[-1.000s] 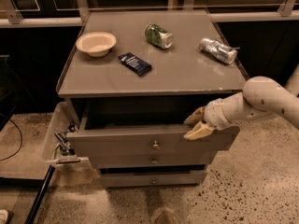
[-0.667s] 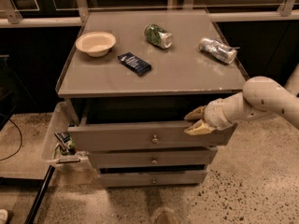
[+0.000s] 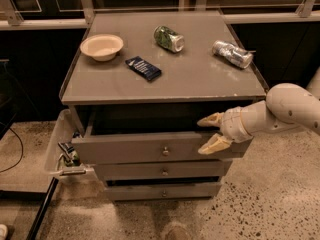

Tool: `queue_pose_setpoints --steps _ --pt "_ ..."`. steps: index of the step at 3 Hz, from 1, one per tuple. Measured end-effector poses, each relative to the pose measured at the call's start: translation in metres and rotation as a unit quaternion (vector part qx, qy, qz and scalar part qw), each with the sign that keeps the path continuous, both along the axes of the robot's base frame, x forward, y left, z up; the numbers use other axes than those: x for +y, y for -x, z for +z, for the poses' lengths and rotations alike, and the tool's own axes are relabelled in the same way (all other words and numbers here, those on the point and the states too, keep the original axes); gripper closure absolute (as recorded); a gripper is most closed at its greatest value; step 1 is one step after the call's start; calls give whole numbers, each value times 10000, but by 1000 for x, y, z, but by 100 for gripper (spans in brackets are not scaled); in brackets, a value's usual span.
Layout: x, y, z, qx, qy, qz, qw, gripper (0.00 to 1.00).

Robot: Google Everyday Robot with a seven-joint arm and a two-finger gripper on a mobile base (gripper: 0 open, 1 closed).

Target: Close top drawer

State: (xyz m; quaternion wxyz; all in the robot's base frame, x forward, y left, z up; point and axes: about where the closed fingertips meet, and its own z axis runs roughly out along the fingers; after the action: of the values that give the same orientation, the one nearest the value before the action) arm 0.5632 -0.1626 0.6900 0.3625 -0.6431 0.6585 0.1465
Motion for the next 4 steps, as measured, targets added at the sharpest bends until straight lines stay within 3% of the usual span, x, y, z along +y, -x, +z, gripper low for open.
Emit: queue_pose_setpoints --steps 1,2,3,4 --pt "8 34 25 -308 -72 41 9995 0" --pt "5 60 29 -256 -142 11 9996 16" --pt "-6 72 -4 229 -135 -158 9995 38" --pt "-26 70 -43 717 -88 -423 9965 62"
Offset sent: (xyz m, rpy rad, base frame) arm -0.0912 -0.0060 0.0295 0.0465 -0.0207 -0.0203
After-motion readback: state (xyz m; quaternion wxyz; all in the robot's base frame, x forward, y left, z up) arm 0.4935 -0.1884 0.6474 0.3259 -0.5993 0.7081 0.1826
